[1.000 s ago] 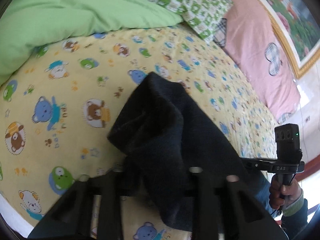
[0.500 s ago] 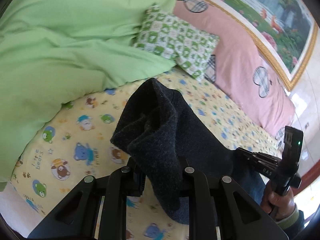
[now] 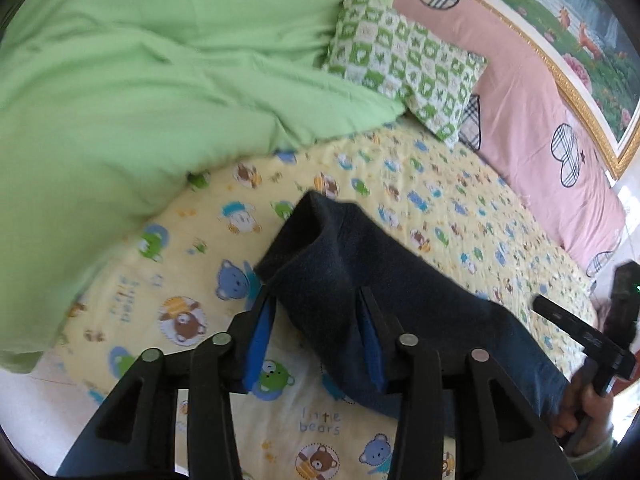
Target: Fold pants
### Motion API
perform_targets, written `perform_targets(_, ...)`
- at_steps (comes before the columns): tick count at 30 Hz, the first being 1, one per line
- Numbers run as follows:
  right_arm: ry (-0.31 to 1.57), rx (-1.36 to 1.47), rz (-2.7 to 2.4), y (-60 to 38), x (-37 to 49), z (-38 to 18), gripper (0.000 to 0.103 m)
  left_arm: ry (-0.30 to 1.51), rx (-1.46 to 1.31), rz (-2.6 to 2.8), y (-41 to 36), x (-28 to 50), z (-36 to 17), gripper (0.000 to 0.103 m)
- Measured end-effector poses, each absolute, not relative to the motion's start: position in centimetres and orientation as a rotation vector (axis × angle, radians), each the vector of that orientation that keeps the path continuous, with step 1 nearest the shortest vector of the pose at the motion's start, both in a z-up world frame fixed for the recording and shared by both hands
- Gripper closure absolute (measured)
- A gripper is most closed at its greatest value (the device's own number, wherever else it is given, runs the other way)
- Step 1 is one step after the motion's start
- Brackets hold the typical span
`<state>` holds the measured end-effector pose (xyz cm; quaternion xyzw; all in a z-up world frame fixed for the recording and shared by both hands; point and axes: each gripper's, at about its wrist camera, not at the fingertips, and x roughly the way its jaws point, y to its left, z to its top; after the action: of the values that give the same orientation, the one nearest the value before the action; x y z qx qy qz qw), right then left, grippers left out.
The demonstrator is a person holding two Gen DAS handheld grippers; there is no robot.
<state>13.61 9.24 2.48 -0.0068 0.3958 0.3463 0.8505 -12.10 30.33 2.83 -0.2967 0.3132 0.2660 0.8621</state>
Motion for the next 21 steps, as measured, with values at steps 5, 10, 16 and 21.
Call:
perform_targets(5,0.780,0.070,0.721,4.3,10.6,4.7,0.050,0.620,-0.591,0.520,28.2,-11.7,5.5,0.055)
perform_targets(10,0.775,0.107,0.694,0.3,7.3,4.7,0.050,0.628,-0.536,0.424,25.0,-9.7,7.1,0.050)
perform_targets(16,0.807,0.188,0.637,-5.0,3.6,3.2,0.050,0.656,-0.447,0.265,19.2,-6.1,8.1,0.046)
perform_targets(21,0.835,0.250,0.564,-9.3,0.8,1.9,0.050,0.713,-0.398,0.132,14.3,-2.6,7.2,0.046)
